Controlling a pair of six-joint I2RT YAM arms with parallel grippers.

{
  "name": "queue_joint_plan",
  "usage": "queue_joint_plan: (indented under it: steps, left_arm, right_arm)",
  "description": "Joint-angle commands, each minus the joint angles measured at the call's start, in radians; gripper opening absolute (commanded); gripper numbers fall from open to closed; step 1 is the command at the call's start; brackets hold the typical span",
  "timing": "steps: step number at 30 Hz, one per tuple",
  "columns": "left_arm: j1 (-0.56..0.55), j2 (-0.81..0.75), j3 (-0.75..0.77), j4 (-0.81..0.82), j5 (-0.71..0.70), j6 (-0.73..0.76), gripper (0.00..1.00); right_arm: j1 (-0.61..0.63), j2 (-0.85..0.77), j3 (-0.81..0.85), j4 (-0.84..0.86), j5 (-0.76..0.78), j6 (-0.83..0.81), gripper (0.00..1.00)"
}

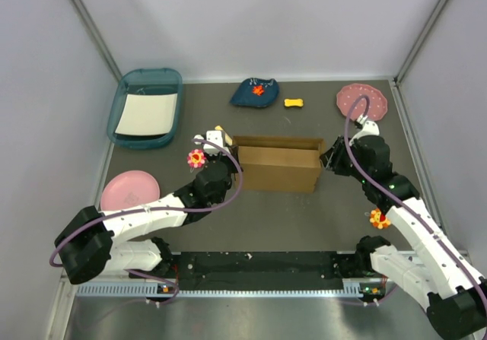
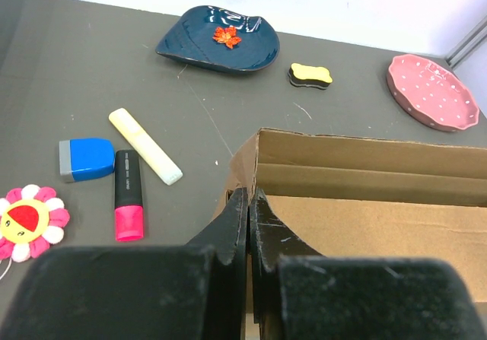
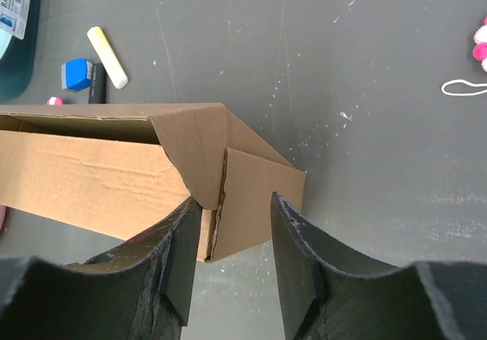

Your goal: Fold the paper box

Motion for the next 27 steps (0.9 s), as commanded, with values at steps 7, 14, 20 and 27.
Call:
queue_joint_plan:
  steps: [7, 14, 20, 27]
  left_arm:
    - [-0.009, 0.068, -0.052, -0.275, 0.067, 0.027, 0.00]
    - [-0.009, 0.076, -0.049, -0.274, 0.063, 0.038, 0.00]
    - [-0.009, 0.076, -0.043, -0.274, 0.062, 0.042, 0.00]
    - [-0.009, 0.079, -0.045, -0.266, 0.068, 0.033, 0.00]
  right_arm:
    - [0.009, 0.044, 0.086, 0.103, -0.022, -0.037, 0.28]
    - [0.009, 0.054, 0.092, 0.124, -0.022, -0.035, 0.26]
    - [0.009, 0.054, 0.074, 0.115, -0.049, -0.052, 0.06]
    - [0.012, 0.002, -0.020, 0.105, -0.035, -0.067, 0.00]
